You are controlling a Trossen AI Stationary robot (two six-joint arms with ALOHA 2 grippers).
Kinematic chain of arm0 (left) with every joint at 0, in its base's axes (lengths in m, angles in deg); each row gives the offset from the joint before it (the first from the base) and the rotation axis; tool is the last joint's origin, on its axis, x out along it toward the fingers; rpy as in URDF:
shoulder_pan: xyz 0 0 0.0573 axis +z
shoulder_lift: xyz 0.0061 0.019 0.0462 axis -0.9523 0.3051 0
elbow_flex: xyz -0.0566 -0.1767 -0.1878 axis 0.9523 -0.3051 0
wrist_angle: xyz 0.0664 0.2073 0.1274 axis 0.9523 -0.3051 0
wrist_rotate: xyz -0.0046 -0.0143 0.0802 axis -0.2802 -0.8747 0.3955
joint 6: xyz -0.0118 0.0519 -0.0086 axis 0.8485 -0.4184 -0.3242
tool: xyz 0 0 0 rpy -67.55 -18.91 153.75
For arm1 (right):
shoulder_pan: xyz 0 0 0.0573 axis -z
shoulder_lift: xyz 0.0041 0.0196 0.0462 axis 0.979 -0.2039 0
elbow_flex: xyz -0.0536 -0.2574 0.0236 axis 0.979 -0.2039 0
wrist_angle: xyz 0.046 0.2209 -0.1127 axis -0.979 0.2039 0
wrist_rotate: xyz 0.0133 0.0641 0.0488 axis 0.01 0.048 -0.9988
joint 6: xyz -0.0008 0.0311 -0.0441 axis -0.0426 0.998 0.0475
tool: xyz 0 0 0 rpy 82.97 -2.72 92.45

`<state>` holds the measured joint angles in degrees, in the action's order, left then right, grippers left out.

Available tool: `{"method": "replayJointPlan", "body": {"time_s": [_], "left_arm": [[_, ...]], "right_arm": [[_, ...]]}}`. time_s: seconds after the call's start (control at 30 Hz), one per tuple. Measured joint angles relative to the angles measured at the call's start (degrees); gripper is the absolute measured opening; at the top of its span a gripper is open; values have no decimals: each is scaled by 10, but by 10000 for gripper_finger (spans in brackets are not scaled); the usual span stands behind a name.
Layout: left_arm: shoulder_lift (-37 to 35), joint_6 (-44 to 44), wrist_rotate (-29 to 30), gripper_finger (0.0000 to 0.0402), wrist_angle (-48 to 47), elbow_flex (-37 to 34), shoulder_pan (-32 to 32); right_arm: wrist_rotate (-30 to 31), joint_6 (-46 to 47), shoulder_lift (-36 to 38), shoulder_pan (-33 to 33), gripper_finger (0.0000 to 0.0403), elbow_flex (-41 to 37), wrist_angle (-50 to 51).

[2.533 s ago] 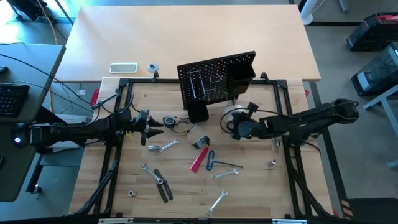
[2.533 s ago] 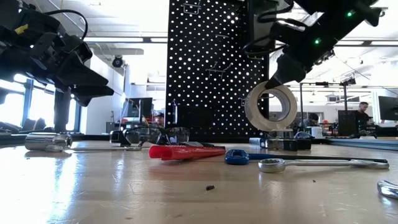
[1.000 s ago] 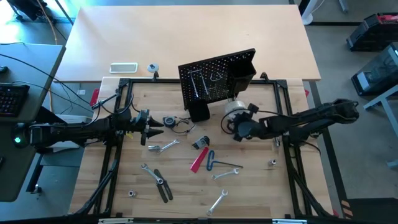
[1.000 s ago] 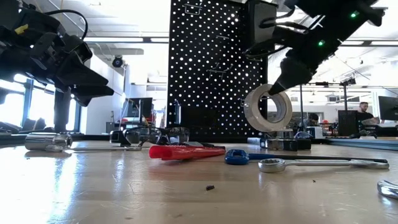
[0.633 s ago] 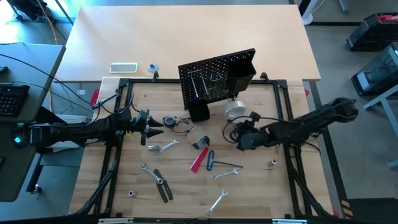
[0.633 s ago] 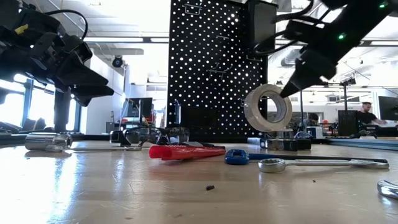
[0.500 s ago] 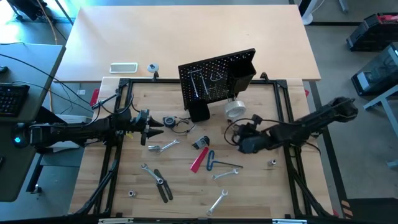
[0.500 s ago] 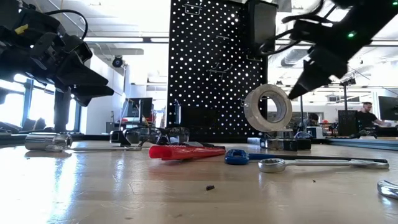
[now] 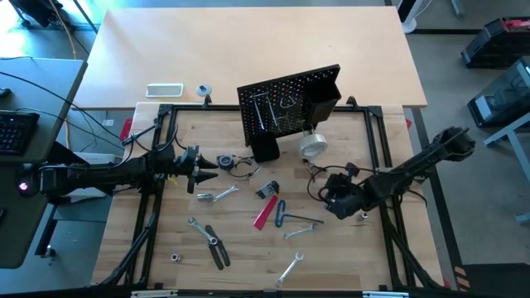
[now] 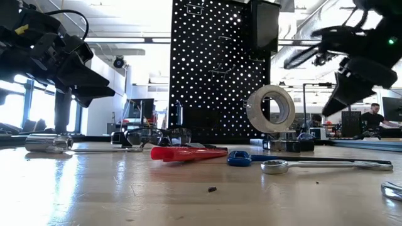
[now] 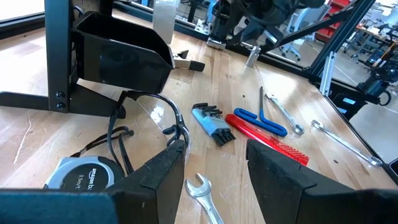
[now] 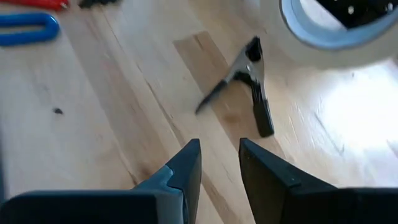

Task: Hang tools onto peg board
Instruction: Hang the black spring clamp on the pegboard

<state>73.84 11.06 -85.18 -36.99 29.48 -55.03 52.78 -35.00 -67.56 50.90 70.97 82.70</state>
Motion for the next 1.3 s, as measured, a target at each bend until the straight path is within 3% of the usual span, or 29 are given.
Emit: {"method": "replayJointPlan", "body": {"time_s": [0.33,0.5,0.73,0.93,1.3], "left_arm": [[0,0,0,163,0,0,0],[0,0,0,163,5,0,0],[0,0,0,163,5,0,0],[0,2,12,163,23,0,0],[0,16,12,163,35,0,0]], "right_arm": [[1,54,0,0,105,-87,-71],[53,53,0,21,105,-112,-119],[68,-22,0,84,105,-130,-201],[38,-103,0,154,105,-136,-250],[-89,-194,0,256,105,-136,-296]]}}
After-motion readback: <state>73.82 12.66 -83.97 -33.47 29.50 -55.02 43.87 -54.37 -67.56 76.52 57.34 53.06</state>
